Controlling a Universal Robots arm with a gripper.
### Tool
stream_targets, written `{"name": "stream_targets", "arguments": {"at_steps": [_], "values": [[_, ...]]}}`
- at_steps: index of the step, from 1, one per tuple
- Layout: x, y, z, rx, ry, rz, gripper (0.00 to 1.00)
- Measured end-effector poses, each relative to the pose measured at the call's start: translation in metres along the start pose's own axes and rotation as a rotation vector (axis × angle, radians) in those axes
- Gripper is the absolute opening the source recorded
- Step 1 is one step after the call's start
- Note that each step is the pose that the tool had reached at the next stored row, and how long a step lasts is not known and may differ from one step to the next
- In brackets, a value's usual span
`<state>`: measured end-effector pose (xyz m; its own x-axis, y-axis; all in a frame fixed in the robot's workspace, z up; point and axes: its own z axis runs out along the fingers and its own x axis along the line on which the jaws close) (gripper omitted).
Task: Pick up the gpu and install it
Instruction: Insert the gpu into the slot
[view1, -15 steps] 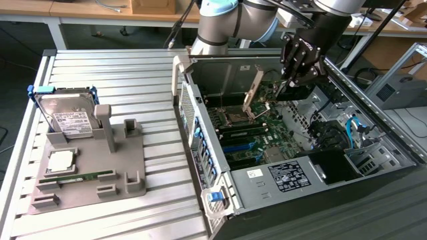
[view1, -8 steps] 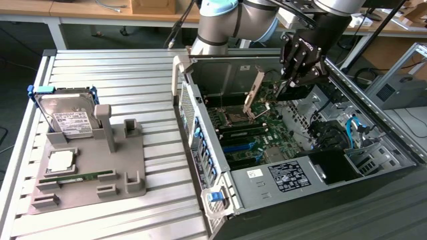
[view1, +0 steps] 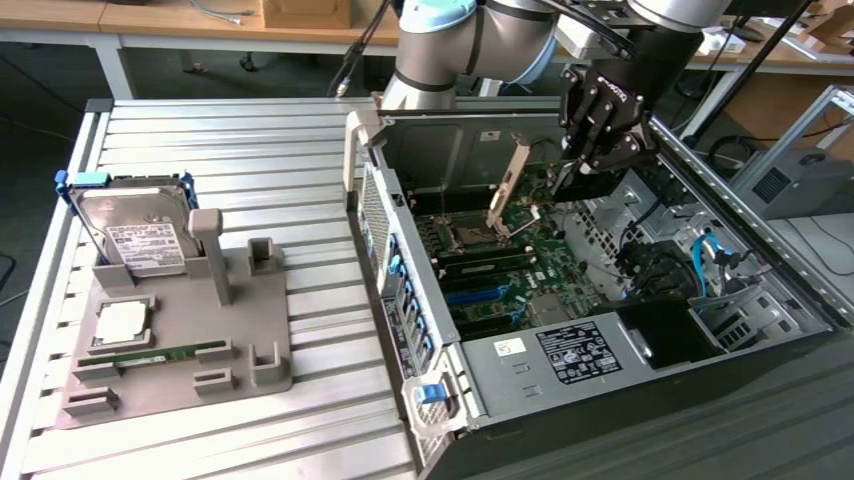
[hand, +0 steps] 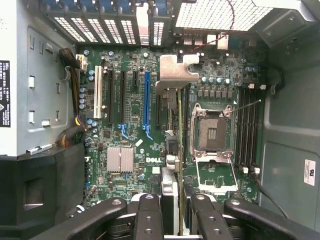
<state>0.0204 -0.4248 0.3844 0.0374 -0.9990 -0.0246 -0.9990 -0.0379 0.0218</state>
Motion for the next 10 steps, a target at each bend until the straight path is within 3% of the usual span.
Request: {"name": "stream_targets", "arguments": {"at_steps": [10], "values": [[0.0024,0.002,0.0002,0.0,0.0,0.0,0.27]]}}
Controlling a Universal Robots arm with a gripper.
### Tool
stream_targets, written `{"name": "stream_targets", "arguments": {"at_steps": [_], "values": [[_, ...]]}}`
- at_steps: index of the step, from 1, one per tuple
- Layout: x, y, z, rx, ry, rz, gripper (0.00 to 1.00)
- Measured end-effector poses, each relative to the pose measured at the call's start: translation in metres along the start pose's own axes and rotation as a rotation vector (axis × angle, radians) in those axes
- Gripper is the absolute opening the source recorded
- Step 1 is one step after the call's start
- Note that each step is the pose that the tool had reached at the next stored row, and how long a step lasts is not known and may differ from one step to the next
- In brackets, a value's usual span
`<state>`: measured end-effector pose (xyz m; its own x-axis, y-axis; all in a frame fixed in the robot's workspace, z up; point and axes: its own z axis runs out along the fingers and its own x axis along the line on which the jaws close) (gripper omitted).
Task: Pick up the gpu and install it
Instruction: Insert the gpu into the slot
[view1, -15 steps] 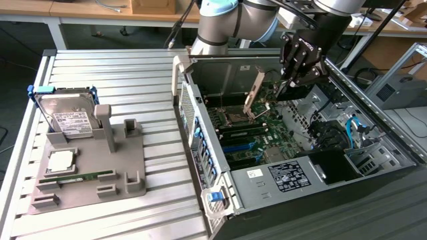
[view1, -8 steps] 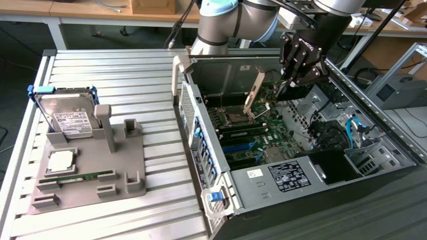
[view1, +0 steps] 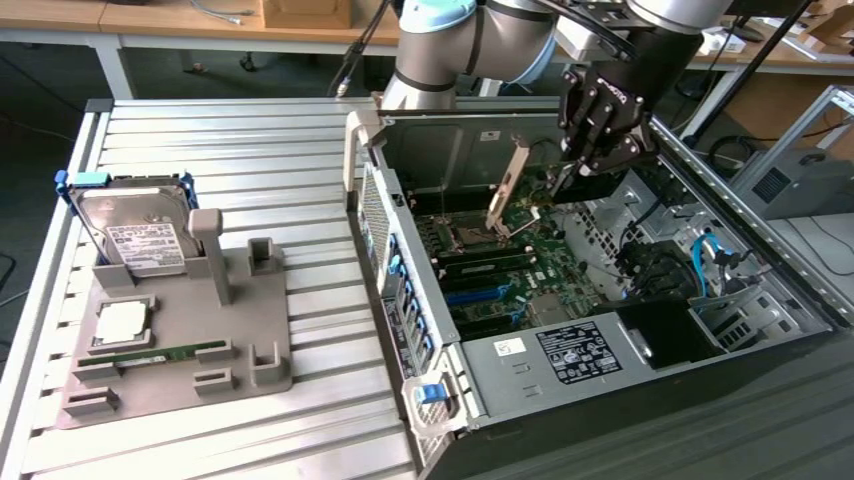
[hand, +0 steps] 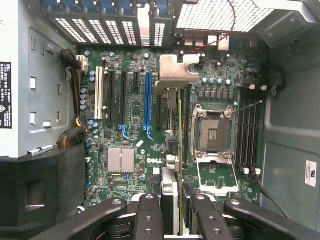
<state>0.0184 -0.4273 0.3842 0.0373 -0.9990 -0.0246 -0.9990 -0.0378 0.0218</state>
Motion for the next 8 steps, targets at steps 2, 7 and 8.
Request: {"name": "stream_targets", "arguments": {"at_steps": [2,7,8], "values": [[0.0007,0.0007,0.0002,0.0,0.0,0.0,0.27],[0.0028,0.002,0.0008,0.0,0.0,0.0,0.27],[0.0031,0.0021,0.001,0.0,0.0,0.0,0.27]]}}
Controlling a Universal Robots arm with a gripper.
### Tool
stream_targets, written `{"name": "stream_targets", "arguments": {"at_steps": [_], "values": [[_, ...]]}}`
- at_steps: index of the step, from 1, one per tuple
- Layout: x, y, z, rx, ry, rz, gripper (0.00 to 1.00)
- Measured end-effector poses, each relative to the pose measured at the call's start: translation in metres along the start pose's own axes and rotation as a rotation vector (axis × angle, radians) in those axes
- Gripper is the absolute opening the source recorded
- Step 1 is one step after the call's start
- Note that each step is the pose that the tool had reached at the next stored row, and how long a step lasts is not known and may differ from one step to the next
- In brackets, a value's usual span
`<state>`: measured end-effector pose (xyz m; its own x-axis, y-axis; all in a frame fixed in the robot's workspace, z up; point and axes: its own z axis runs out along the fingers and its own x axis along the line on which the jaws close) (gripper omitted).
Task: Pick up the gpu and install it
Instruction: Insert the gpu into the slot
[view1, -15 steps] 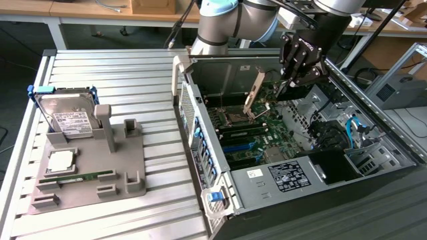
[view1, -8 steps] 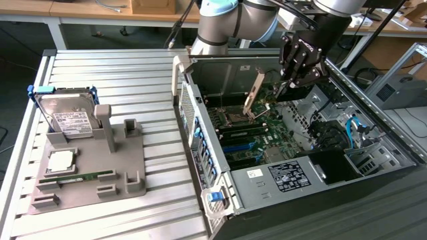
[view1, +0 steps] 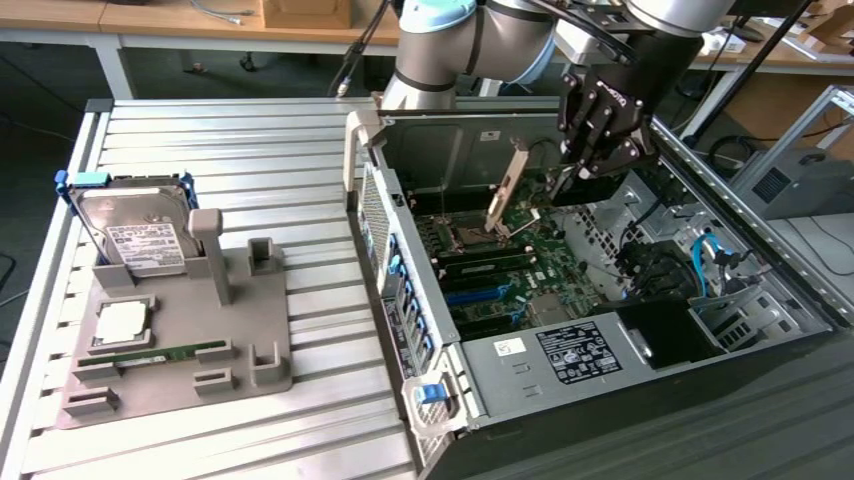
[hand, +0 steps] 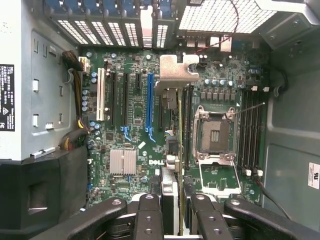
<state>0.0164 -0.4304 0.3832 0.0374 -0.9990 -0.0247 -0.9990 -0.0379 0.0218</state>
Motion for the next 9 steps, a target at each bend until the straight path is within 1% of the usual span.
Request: {"name": "stream_targets", "arguments": {"at_steps": [9], "values": [[0.0024,0.0008,0.0006,0.0,0.0001,0.0,0.27]]}}
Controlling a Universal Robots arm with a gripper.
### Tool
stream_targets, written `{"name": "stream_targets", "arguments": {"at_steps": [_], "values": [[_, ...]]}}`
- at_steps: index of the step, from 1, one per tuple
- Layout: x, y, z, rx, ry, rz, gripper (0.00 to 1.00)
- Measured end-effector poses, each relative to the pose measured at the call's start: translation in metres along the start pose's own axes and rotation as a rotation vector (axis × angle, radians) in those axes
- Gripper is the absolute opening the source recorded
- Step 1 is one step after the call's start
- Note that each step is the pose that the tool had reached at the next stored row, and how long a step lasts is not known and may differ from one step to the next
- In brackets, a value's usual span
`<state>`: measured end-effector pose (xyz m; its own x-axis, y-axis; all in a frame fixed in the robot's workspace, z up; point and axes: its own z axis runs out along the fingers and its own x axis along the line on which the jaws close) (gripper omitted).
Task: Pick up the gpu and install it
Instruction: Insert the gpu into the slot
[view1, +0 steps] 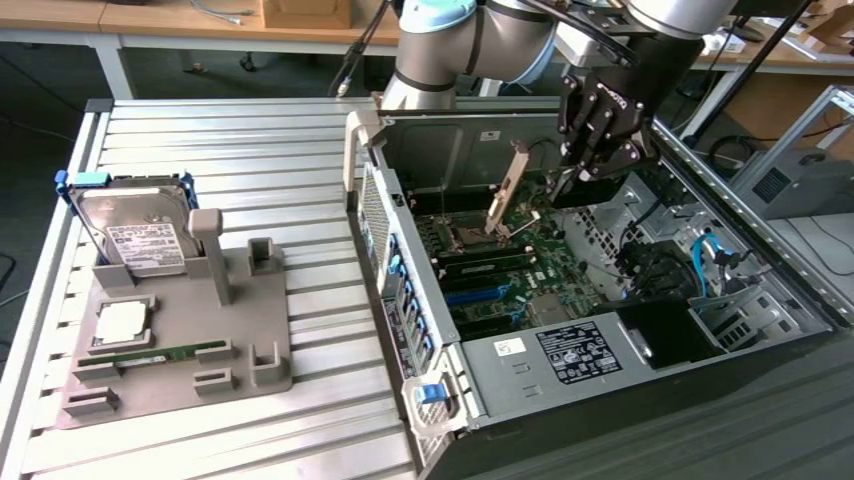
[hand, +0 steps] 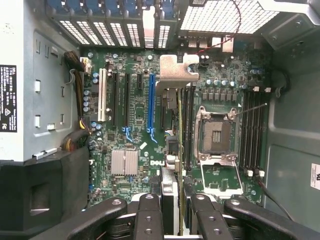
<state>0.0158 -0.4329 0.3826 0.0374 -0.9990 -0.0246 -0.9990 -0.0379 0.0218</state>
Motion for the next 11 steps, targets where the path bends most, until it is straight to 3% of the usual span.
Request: {"name": "stream_targets", "arguments": {"at_steps": [11], "values": [[0.0023,0.0007,0.0008,0.0,0.0,0.0,0.27]]}}
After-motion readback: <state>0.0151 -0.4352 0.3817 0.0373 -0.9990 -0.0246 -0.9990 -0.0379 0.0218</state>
